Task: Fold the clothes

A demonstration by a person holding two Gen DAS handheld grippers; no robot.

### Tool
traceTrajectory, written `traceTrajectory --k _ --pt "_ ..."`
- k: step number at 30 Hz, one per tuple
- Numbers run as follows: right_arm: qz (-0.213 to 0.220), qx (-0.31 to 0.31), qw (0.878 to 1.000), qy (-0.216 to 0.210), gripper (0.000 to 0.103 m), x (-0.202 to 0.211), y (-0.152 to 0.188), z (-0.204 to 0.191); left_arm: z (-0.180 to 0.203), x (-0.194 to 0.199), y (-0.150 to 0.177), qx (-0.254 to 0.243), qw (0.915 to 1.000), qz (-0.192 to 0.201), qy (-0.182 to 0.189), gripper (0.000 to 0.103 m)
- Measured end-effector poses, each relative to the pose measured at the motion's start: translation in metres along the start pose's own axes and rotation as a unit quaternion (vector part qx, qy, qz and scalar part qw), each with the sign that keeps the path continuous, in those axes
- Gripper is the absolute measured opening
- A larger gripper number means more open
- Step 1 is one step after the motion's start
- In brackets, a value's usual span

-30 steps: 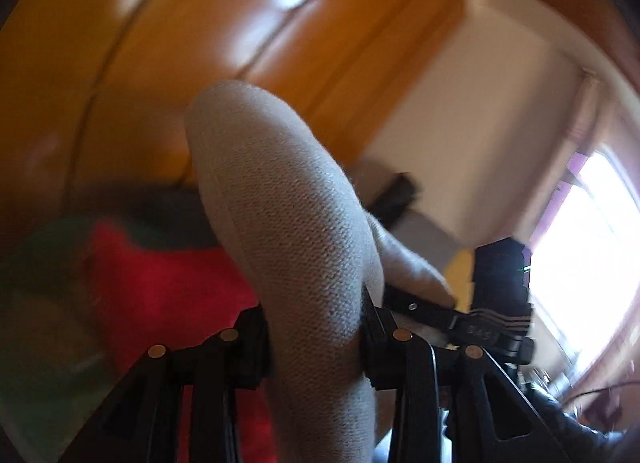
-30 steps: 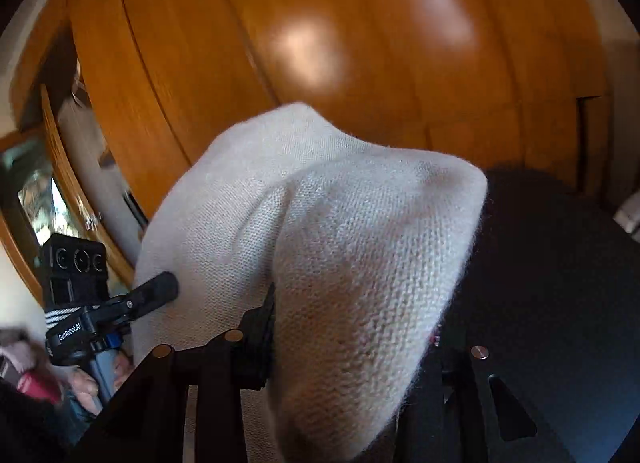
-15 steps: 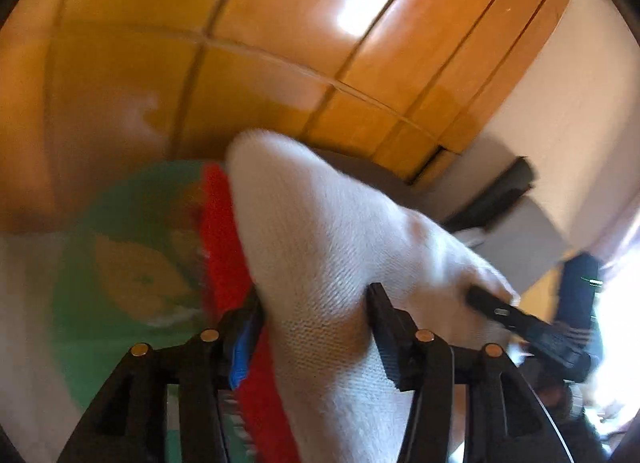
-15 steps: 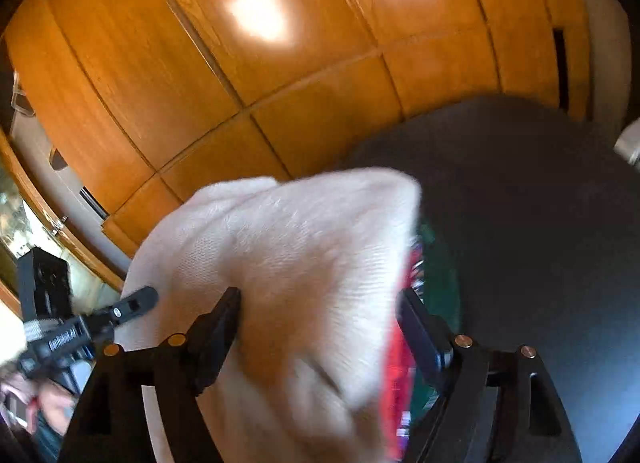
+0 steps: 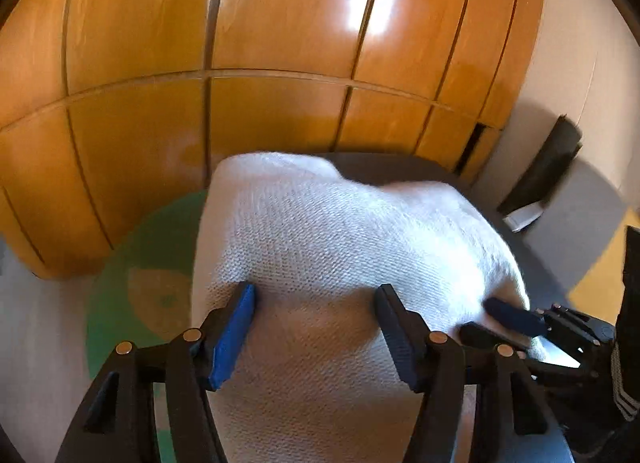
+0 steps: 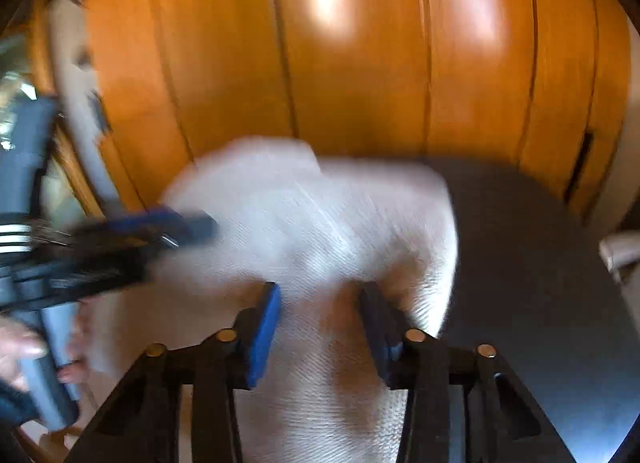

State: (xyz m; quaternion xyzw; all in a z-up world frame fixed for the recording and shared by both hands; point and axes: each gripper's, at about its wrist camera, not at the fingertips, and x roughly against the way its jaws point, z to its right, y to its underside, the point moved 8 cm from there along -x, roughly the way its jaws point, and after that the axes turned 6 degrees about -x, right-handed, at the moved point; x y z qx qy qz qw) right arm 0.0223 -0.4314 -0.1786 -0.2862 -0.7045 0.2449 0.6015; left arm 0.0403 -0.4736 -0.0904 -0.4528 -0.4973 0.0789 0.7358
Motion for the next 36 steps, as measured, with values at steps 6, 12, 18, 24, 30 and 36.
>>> traceTrajectory --k 6,12,18,24,30,36 --pt "0.005 -0.018 0.999 0.031 0.039 -0.006 0.003 0.002 0.008 0.000 0.002 -0.003 0.9998 0.010 -0.018 0.065" --pt "0.036 -0.025 0.996 0.079 0.045 0.028 0.000 -0.012 -0.006 0.022 0.001 -0.006 0.9986 0.018 -0.049 0.066" --pt "0.062 -0.013 0.990 0.128 0.066 0.070 0.016 -0.021 -0.003 0.053 0.006 -0.016 0.9957 0.024 -0.088 0.067" --pt "0.070 -0.022 0.989 0.128 0.071 0.098 0.032 -0.027 0.007 0.085 0.007 -0.025 0.9946 0.026 -0.097 0.073" --pt "0.076 -0.014 0.989 0.126 0.074 0.111 0.044 -0.036 0.011 0.102 0.006 -0.009 0.9981 0.042 -0.045 0.068" --pt "0.078 -0.019 0.987 0.138 0.075 0.122 0.051 -0.041 0.008 0.117 0.009 -0.026 0.9953 0.048 -0.080 0.064"
